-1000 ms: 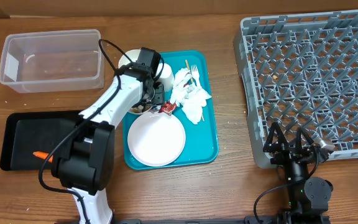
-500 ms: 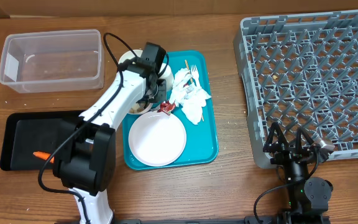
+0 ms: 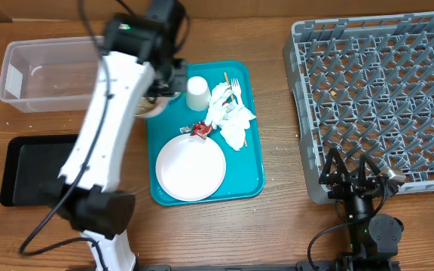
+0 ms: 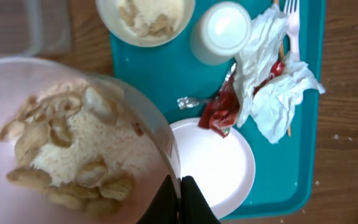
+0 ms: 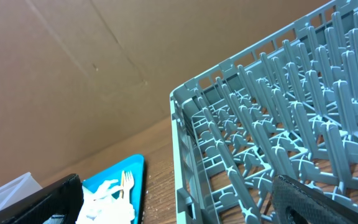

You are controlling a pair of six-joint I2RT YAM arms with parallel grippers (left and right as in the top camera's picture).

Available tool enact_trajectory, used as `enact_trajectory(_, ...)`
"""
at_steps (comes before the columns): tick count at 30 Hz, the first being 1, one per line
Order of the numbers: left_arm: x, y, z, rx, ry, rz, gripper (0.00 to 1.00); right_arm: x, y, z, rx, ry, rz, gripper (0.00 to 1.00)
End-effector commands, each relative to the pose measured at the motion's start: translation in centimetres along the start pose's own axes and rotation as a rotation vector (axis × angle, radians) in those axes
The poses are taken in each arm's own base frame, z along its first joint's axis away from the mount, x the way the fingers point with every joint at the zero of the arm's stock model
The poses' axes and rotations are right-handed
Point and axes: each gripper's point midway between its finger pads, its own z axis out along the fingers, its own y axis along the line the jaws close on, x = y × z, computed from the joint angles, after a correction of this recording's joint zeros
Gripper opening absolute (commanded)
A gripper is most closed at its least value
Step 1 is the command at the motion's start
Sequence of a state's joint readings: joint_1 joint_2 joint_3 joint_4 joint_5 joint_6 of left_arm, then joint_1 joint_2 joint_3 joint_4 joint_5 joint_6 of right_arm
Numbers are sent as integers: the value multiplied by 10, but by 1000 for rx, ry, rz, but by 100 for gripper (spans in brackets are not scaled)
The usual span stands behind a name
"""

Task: Sort waste into correct bins and load items into the dishwasher rack
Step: 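Carry the bowl over the black tray and tip out its contents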

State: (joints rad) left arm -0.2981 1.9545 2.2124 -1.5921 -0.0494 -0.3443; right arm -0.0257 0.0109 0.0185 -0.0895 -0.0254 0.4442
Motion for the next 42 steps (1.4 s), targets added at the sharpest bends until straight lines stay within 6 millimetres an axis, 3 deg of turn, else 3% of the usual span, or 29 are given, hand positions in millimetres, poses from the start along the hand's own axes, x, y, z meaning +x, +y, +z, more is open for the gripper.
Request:
enact_trajectory(1,0,58,-60,-12,-111,-197,4,0,-3,0,8,-10,-6,100)
enact_trajectory(3,4,97,-77,-25,-143,-318,4,0,-3,0,8,-10,-6,100)
enact_trajectory(9,30,180,-107,65,-194,-608,4,0,-3,0,8,-10,-6,100)
enact_trajectory(13,45,209,-93,202,-151,-735,4,0,-3,0,8,-10,-6,100)
enact_trajectory(15,43,215,-79,295,-145,-753,4,0,-3,0,8,-10,-6,100)
enact_trajectory(17,44,232,-53,331,-135,-805,4,0,-3,0,8,-10,-6,100)
enact_trajectory(20,40,239,-16,402,-139,-824,4,0,-3,0,8,-10,-6,100)
enact_trajectory(25,44,230,59,558,-112,-857,4,0,-3,0,8,-10,-6,100)
enact_trajectory(29,50,228,84,592,-109,-892,4,0,-3,0,8,-10,-6,100)
enact_trajectory(32,55,229,91,612,-108,-907,4,0,-3,0,8,-10,-6,100)
enact_trajectory(35,49,224,81,755,-151,-908,4,0,-3,0,8,-10,-6,100)
enact_trajectory(40,62,244,89,812,-152,-976,4,0,-3,0,8,-10,-6,100)
enact_trajectory(42,58,245,78,923,-214,-929,4,0,-3,0,8,-10,-6,100)
